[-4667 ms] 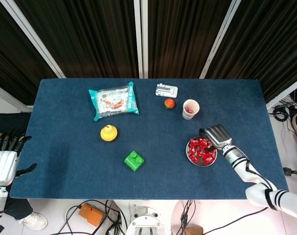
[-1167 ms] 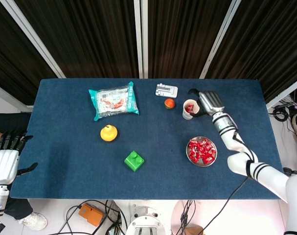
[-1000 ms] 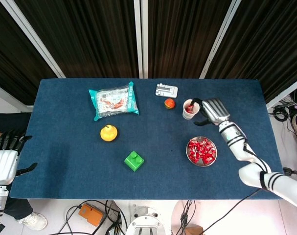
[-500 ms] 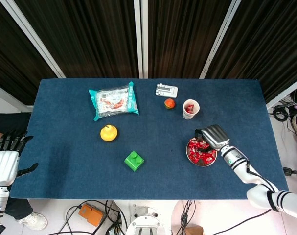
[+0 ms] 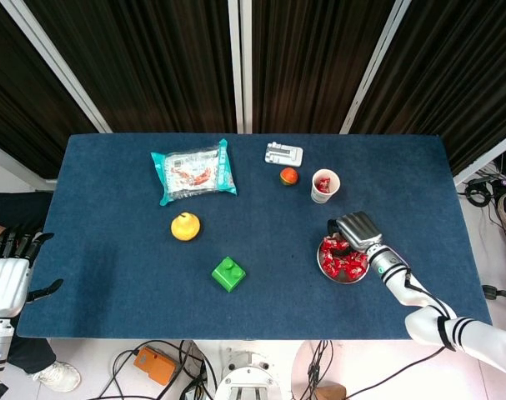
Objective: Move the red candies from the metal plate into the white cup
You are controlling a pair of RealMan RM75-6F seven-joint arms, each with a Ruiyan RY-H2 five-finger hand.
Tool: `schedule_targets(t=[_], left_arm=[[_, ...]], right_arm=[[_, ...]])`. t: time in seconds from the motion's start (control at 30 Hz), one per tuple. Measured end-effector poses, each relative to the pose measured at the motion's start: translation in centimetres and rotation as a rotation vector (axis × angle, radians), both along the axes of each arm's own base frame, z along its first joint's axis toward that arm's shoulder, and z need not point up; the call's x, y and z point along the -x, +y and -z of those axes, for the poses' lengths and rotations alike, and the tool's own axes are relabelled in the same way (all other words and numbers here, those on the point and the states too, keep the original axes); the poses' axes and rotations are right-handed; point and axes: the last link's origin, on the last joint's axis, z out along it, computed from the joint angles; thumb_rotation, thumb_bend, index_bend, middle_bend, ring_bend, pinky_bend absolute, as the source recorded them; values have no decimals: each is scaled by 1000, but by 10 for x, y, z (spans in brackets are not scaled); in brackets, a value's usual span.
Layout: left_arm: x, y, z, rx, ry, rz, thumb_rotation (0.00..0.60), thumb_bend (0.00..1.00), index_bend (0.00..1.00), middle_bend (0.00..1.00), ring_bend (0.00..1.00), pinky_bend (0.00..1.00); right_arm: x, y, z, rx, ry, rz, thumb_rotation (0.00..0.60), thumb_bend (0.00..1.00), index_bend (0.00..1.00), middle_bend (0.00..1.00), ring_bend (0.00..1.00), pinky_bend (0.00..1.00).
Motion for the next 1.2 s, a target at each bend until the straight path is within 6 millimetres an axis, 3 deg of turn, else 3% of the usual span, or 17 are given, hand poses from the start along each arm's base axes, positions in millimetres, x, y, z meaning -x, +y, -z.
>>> schedule_targets(t=[0.2, 0.37, 0.6, 0.73, 0.87, 1.03, 1.2], left_arm=[[1, 0, -1, -1, 2, -2, 600, 44, 203, 136, 35, 0], [2, -2, -1, -4, 2, -6, 600, 45, 203, 136, 35, 0], [0, 1, -1, -4, 2, 5, 600, 45, 203, 136, 34, 0], [-2, 2, 0, 0, 1, 12, 600, 45, 203, 136, 35, 0], [-2, 1, 1, 2, 2, 5, 600, 45, 203, 136, 35, 0], [-1, 1, 1, 6, 4, -4, 600, 45, 203, 136, 34, 0], [-1, 2, 1, 8, 10, -8, 600, 44, 203, 136, 34, 0]], right_arm=[[-1, -2, 5, -24, 20, -2, 600, 561, 653, 989, 1000, 1000], [-5, -3, -1, -5, 13, -27, 600, 574, 666, 990, 1000, 1000], [-24, -15, -44, 107, 6, -117, 600, 574, 666, 989, 1000, 1000], [-41, -36, -68, 186, -8, -123, 600, 574, 666, 990, 1000, 1000], [-45, -61, -77, 231, 5, -77, 600, 573, 661, 990, 1000, 1000], [-50, -91, -71, 250, 15, -8, 600, 572, 647, 990, 1000, 1000], [-59, -106, -51, 230, 13, 26, 600, 572, 635, 990, 1000, 1000]])
